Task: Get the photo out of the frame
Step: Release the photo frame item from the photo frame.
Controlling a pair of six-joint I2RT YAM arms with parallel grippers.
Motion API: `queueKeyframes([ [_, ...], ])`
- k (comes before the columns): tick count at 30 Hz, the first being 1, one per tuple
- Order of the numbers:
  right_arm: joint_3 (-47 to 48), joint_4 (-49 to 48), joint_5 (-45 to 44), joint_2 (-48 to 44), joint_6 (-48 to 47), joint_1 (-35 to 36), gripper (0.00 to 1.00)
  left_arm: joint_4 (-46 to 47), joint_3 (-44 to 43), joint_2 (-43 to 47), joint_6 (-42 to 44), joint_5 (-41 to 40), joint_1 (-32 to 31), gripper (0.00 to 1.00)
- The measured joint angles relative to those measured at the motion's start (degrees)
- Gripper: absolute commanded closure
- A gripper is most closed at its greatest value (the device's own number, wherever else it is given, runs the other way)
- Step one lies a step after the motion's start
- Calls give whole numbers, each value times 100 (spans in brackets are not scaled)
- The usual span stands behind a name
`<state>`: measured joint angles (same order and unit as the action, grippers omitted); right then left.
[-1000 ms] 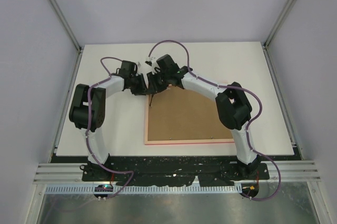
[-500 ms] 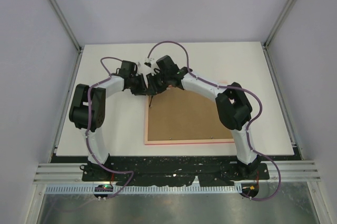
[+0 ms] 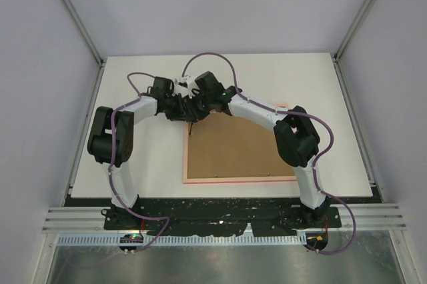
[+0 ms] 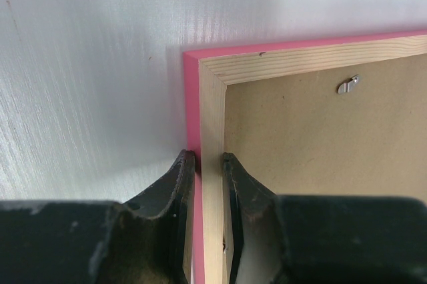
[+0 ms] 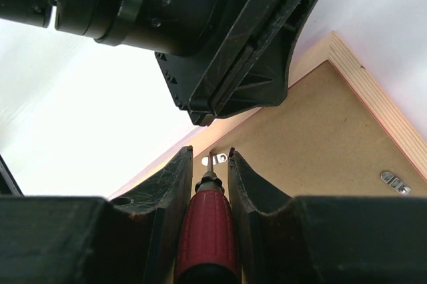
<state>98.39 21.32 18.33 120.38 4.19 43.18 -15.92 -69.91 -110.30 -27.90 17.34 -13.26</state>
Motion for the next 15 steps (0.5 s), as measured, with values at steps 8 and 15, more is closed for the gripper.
queueKeyframes([
  [8,15,219,-63,-98,-472,105,92,0,0,0,-2,-2,0,100],
  [15,114,627,-92,-105,-715,155,92,2,0,0,-9,-9,11,100],
])
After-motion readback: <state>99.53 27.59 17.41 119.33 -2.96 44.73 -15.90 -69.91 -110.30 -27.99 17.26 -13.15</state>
